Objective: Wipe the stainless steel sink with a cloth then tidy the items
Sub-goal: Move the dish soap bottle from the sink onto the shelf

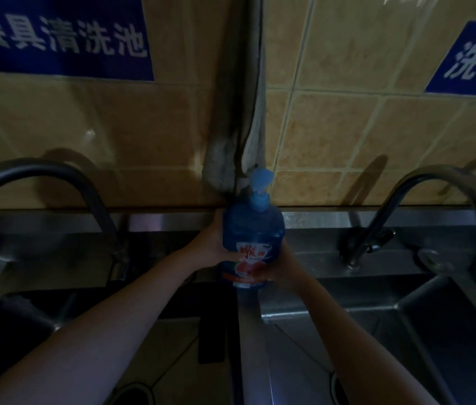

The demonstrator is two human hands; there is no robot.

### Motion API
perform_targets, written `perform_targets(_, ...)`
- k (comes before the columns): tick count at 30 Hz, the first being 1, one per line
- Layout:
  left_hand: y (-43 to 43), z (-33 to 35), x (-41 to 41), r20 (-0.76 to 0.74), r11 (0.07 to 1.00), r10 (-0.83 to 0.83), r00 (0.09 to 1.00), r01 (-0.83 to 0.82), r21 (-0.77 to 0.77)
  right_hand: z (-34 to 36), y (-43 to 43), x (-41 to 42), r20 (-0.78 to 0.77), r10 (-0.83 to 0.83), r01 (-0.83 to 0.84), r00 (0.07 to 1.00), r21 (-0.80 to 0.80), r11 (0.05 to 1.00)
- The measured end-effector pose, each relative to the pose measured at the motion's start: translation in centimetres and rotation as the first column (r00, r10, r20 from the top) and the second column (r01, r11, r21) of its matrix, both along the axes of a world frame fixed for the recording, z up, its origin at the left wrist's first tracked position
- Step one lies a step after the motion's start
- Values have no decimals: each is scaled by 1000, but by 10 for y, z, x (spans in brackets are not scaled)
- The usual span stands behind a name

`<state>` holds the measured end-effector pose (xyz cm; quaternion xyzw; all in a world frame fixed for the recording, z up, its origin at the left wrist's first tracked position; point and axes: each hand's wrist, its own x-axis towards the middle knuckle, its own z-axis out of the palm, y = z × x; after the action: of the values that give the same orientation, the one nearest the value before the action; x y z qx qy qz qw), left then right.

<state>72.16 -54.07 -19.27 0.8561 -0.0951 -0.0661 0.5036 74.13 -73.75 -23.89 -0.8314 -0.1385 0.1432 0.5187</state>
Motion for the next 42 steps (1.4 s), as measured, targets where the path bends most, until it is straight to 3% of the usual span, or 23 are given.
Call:
perform_targets(5, 1, 4, -23, -22, 1000, -14, 1000, 14, -6, -3, 2, -22, 10, -47, 47, 999, -79, 996)
perform_targets(15, -8, 7, -82, 27, 999, -22, 999, 23, -27, 2, -7, -78, -30, -126, 127, 992, 51, 991)
perform_targets(20, -4, 17, -108, 20, 997, -4, 1000, 6, -73, 25, -9, -102, 60, -62, 61, 996, 26, 998)
perform_targets(27, 6, 79, -139, 96, 991, 9, 995, 3, -131, 75, -9, -125, 119, 19, -45, 993, 219, 975)
perform_targets(32, 22, 121, -166, 136, 985, 119, 984, -100, -139, 126, 8, -144, 114, 9, -34, 993, 222, 974)
perform_targets(42, 78, 205, -245, 286, 961, 252, 924, -204, -188, 202, 73, -170, 290, 207, -243, 934, 95, 965)
